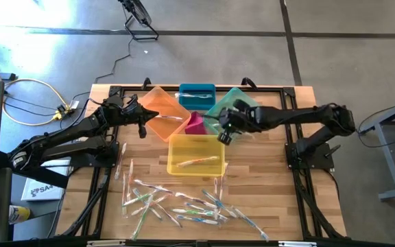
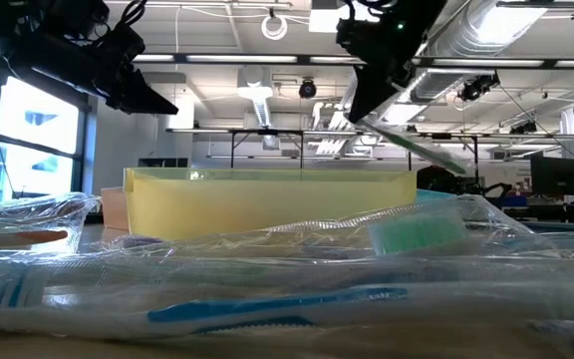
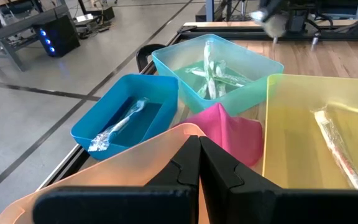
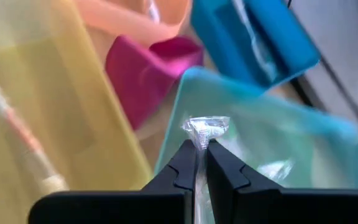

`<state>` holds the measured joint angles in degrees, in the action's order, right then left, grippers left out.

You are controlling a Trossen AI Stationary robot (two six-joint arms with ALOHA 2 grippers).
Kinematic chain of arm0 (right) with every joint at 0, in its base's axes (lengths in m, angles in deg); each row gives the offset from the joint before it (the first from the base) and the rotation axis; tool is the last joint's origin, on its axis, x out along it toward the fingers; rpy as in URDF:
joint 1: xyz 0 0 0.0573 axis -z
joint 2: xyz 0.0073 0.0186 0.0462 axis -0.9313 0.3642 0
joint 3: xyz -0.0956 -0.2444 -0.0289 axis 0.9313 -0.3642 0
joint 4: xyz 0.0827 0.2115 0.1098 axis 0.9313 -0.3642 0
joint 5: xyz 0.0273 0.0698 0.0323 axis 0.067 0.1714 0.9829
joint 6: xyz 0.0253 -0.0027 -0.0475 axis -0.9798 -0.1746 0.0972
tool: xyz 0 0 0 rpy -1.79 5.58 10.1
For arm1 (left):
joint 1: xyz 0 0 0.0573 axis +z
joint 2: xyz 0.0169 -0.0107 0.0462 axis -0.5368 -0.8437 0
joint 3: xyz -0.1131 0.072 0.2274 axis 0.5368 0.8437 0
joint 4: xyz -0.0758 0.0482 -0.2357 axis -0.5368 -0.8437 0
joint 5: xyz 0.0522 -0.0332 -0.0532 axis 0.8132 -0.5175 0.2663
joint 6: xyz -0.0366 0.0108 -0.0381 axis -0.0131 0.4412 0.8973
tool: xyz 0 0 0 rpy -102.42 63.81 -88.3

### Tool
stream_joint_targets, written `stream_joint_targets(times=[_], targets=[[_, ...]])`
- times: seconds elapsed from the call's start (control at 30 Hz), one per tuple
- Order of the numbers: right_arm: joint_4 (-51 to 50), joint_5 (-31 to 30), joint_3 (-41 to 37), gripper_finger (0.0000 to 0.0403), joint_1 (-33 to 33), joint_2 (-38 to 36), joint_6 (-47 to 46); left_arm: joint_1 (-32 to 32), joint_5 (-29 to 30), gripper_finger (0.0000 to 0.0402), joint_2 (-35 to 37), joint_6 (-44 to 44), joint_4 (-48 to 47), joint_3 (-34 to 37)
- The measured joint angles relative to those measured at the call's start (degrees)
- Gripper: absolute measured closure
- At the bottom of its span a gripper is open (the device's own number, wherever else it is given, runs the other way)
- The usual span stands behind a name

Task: Pick & Place Toothbrushes
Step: Put the green toothbrush into the green bin

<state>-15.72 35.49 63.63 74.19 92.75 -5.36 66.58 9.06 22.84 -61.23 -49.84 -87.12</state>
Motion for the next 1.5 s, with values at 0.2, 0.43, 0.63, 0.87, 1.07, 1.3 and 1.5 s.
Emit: stream_joint_targets(times=[0.2,0.43,0.63,0.87,1.07,1.3,1.5], targets=[[9.45,-3.33,0.0,0.0393,4.54,0.0,10.9,0.02,0.02,0.0402,0.0,-1.36,0.0,0.0],[14.71,-3.9,0.0,0.0393,8.38,0.17,16.96,0.0,0.02,0.0402,0.02,-1.53,0.0,0.0],[14.65,-3.9,0.0,0.0392,9.92,0.22,17.04,0.0,0.02,0.0402,0.02,-1.53,0.0,0.0],[14.74,-3.89,0.0,0.0393,9.85,0.81,19.23,0.02,0.02,0.0402,0.0,-1.53,0.0,0.0],[15.06,-3.77,0.0,0.0393,9.73,4.41,20.57,0.0,0.01,0.0402,0.01,-1.53,-0.01,0.02],[14.98,-5.53,0.0,0.0393,9.46,10.68,24.71,0.0,0.01,0.0402,0.0,-1.53,-0.09,0.02],[13.54,-3.67,0.0,0.0393,9.48,14.45,27.42,0.02,0.01,0.0402,0.0,-1.53,-0.09,0.02]])
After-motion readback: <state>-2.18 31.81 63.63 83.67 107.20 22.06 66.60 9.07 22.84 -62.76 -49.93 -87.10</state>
